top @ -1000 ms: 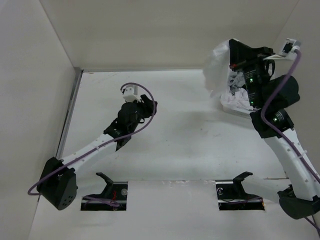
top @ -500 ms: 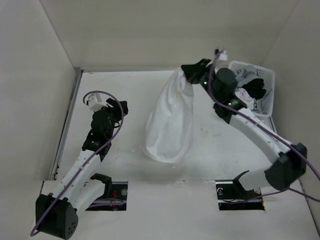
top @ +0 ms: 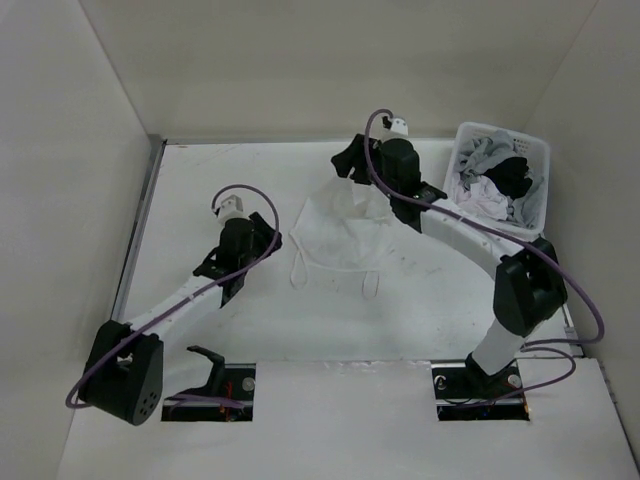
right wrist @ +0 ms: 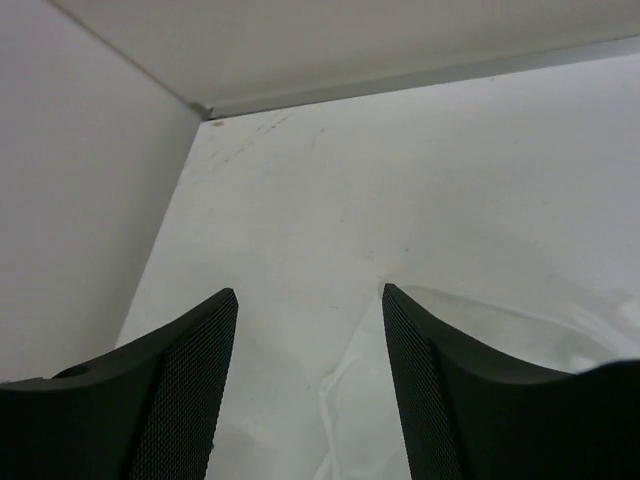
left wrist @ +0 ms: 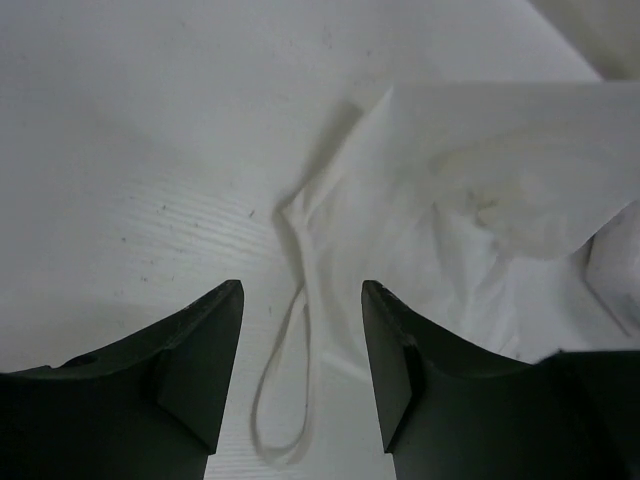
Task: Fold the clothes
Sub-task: Move the tank top to the center of the board
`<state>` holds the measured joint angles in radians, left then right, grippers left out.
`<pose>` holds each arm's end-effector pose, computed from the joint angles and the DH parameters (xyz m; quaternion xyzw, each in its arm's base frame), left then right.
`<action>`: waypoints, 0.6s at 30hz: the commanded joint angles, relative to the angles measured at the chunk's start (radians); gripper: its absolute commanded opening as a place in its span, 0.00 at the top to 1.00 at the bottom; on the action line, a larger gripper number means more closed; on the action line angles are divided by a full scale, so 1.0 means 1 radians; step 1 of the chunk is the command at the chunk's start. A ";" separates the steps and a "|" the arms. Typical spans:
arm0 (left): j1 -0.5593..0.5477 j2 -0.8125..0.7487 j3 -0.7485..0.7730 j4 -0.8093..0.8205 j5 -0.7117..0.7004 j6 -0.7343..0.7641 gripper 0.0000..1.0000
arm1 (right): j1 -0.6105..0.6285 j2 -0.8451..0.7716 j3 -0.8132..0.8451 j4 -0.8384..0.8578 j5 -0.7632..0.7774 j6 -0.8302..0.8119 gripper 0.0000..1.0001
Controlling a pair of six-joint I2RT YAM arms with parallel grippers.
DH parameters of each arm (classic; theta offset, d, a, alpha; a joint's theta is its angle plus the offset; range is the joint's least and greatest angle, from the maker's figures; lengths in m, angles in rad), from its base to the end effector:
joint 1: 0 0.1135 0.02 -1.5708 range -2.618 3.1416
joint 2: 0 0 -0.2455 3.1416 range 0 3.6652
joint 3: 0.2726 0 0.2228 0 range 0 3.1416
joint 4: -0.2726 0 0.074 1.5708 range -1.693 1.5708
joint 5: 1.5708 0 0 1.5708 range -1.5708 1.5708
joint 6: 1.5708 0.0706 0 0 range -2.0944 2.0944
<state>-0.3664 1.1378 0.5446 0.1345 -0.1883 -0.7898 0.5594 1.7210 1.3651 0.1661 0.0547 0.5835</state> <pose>0.2446 -0.0797 0.2027 -0.2262 0.8163 -0.2203 0.4837 0.3586 0.2200 0.3104 0.0267 0.7704 0.3266 0.5469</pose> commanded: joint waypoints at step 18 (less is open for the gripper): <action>-0.341 0.241 0.018 -0.085 -0.123 0.147 0.52 | 0.162 -0.496 -0.779 -0.284 0.310 0.222 0.45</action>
<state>-0.6815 1.3605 0.5194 0.0410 -0.2539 -0.6952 0.6952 1.2316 0.5747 -0.0917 0.3328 0.7345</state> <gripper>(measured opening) 0.479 0.544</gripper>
